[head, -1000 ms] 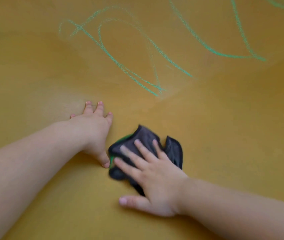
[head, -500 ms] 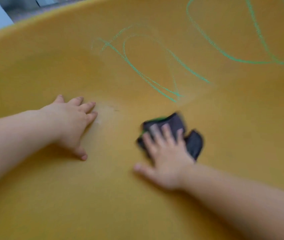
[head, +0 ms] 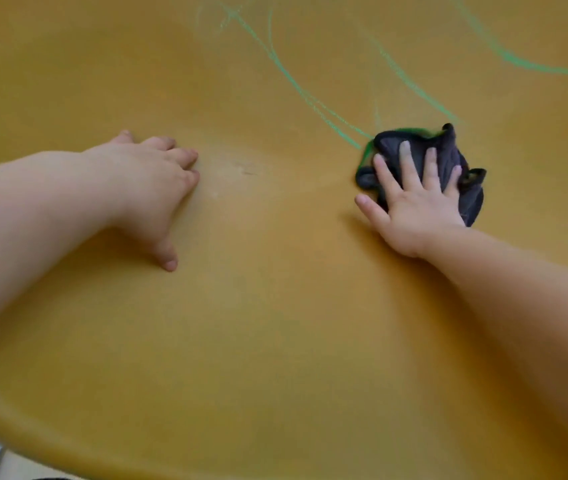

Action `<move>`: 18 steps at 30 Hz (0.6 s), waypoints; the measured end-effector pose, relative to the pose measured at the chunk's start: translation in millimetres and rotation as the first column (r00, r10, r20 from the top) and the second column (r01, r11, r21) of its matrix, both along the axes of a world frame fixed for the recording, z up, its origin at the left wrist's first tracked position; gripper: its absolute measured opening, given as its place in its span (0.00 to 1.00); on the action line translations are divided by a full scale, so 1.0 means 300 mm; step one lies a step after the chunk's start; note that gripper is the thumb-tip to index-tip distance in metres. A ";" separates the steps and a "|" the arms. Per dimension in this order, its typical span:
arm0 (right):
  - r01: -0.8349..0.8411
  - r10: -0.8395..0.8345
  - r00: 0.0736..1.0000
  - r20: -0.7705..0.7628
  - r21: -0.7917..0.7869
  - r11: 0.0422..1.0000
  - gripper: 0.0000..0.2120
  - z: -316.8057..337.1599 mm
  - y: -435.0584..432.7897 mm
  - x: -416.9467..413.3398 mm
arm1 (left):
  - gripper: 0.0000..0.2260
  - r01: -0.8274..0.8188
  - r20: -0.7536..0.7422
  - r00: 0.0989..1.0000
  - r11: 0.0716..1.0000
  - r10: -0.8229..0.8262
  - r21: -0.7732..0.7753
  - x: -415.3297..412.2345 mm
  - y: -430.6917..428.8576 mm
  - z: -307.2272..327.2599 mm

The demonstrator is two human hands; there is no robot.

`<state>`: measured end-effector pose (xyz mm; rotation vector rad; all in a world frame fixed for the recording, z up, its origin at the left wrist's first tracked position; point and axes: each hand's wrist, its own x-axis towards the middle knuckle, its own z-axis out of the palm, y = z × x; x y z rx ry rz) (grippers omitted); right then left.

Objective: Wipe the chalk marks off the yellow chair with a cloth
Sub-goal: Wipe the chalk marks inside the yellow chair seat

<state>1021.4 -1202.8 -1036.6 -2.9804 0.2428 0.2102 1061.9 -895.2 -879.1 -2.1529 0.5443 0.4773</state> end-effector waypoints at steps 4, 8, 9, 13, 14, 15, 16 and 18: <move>-0.380 0.385 0.923 -0.031 0.100 0.920 0.48 0.012 0.278 -0.182 | 0.59 0.005 0.009 1.000 1.000 -0.006 0.007 -0.012 -0.022 -0.005; -0.763 0.794 0.606 -0.055 0.243 0.599 0.40 0.079 0.396 -0.426 | 0.58 -0.016 0.017 1.000 1.000 0.016 0.004 -0.032 -0.041 0.005; -0.803 0.837 0.546 -0.042 0.261 0.536 0.37 0.084 0.357 -0.436 | 0.58 -0.023 0.020 1.000 1.000 0.023 0.001 -0.038 -0.043 0.008; -0.654 0.658 0.741 -0.134 0.076 0.752 0.32 0.045 0.087 -0.303 | 0.53 0.008 0.003 1.000 1.000 -0.008 -0.023 -0.078 -0.062 0.004; -0.524 0.519 0.838 -0.167 0.018 0.851 0.34 0.041 0.037 -0.270 | 0.50 0.031 0.004 1.000 0.999 -0.030 -0.036 -0.095 -0.068 -0.004; -0.419 0.409 0.893 -0.189 -0.015 0.908 0.37 0.040 0.017 -0.254 | 0.48 0.057 0.004 0.998 0.997 -0.057 -0.048 -0.115 -0.074 -0.015; -0.378 0.367 0.907 -0.206 -0.016 0.926 0.40 0.035 0.031 -0.257 | 0.46 0.091 0.005 0.996 0.994 -0.091 -0.055 -0.139 -0.077 -0.030; -0.464 0.453 0.860 -0.236 0.008 0.886 0.46 0.041 0.129 -0.331 | 0.42 0.153 -0.007 0.988 0.986 -0.154 -0.058 -0.186 -0.077 -0.064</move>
